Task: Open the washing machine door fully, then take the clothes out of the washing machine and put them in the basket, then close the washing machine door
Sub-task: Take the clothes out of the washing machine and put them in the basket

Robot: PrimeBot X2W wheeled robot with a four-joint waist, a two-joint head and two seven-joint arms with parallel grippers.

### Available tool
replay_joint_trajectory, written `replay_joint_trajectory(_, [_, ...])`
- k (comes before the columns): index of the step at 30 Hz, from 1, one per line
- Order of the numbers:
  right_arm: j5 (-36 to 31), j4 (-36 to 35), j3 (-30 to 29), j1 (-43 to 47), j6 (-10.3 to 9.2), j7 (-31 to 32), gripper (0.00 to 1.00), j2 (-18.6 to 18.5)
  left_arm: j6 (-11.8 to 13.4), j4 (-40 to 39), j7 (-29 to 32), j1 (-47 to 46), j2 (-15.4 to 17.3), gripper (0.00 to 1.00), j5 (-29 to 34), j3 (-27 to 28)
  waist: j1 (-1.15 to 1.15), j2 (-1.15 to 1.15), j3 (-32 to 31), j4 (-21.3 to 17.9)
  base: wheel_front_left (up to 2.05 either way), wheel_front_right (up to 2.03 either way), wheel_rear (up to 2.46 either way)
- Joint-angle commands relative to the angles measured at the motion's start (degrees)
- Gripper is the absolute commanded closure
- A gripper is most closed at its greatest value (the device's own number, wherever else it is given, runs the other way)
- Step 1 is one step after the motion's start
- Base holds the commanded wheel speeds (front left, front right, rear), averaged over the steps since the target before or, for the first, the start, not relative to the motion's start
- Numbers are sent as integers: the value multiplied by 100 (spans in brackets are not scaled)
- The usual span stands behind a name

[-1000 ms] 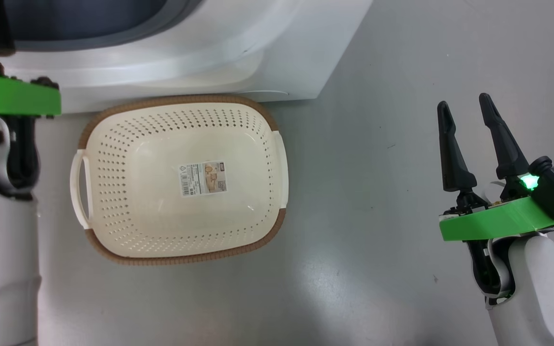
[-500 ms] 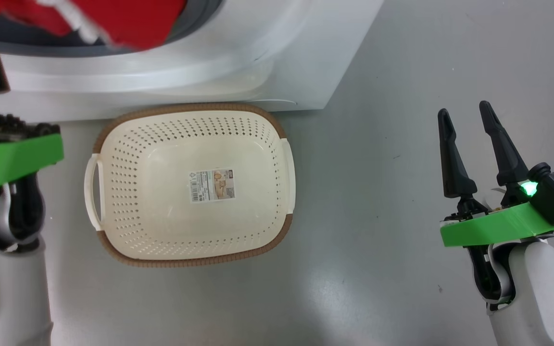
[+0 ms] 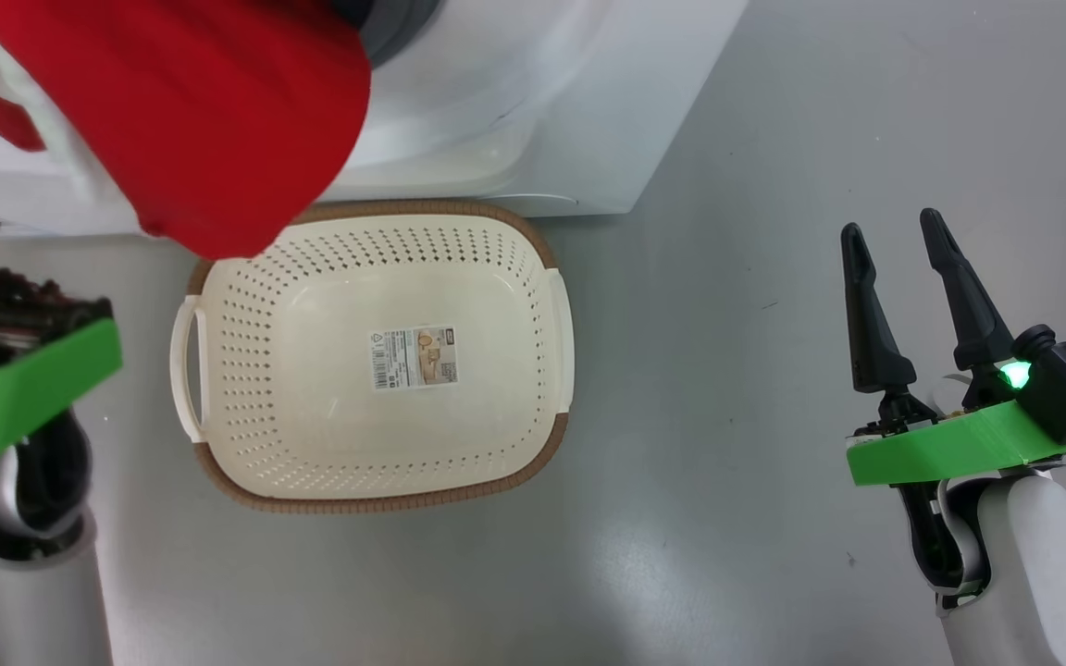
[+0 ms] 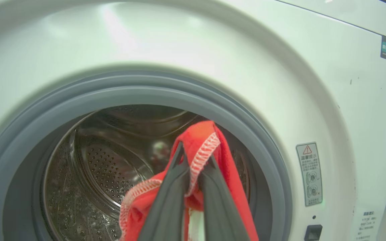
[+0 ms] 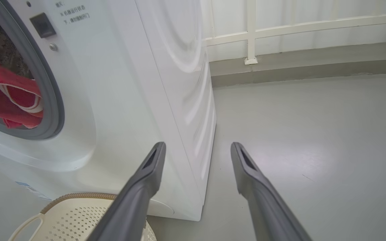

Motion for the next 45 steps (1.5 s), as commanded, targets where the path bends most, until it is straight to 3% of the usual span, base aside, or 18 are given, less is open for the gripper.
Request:
replay_joint_trajectory(1, [-70, -136, 98, 116, 37, -36, 0, 24, -33, -188, -27, 204, 155, 100, 42, 126, 0, 0, 13, 11, 0, 0, 0])
replay_joint_trajectory(15, [-33, -168, 107, 71, 37, -36, 0, 24, -33, 426, -27, 734, -89, 100, -57, -274, 0, 0, 131, 4, 0, 0, 0])
replay_joint_trajectory(26, [0, -233, 103, -29, 37, -36, 0, 24, -33, 2003, -27, 809, -201, 100, -53, -521, 0, 0, 402, -65, 0, 0, 0])
replay_joint_trajectory(45, [-5, -340, 78, -270, 37, -36, 0, 24, -33, 4404, -27, -356, -55, 100, 43, -854, 0, 0, 938, -125, 0, 0, 0])
